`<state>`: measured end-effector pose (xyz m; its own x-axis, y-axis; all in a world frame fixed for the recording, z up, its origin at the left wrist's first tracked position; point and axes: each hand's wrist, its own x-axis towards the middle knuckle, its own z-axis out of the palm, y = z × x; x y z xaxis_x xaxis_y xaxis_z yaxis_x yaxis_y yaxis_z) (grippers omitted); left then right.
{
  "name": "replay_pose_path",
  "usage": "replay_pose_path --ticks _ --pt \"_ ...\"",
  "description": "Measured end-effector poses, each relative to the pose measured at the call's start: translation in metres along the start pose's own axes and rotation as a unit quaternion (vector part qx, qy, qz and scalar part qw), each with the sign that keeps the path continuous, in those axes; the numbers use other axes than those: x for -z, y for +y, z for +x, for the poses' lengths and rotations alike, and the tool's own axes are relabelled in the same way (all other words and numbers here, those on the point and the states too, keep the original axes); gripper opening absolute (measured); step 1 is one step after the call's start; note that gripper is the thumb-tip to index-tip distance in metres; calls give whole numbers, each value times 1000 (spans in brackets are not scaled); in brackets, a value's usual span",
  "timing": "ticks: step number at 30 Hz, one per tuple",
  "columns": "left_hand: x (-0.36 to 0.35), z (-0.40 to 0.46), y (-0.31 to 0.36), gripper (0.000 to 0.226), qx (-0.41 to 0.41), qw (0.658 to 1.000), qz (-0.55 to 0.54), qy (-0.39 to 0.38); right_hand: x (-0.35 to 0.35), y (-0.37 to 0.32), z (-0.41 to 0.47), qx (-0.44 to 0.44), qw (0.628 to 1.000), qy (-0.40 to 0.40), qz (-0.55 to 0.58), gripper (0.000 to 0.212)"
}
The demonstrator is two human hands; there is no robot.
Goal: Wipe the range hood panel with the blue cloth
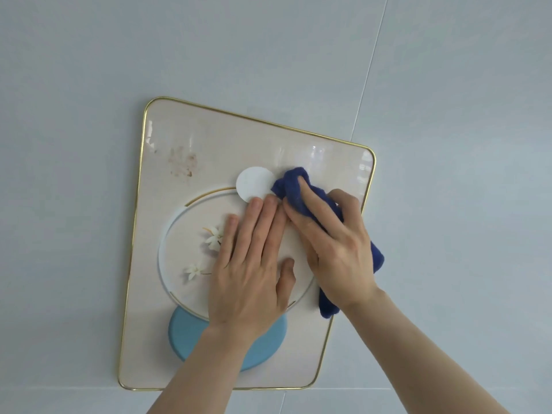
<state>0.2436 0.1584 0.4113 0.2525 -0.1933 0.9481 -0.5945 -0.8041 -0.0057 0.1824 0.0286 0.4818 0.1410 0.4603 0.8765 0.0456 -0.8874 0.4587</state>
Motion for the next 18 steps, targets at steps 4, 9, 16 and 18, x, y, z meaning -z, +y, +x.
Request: replay_pose_path --ticks 4,9,16,18 --pt "3 0 -2 78 -3 1000 -9 2 -5 4 3 -42 999 17 6 41" --pt "5 0 0 79 0 1000 -24 -1 -1 25 28 -202 972 117 21 37" --pt "4 0 2 78 3 1000 -21 3 3 16 3 -141 987 73 36 34" --pt "4 0 2 78 5 1000 -16 -1 4 8 -17 -102 994 29 42 33"
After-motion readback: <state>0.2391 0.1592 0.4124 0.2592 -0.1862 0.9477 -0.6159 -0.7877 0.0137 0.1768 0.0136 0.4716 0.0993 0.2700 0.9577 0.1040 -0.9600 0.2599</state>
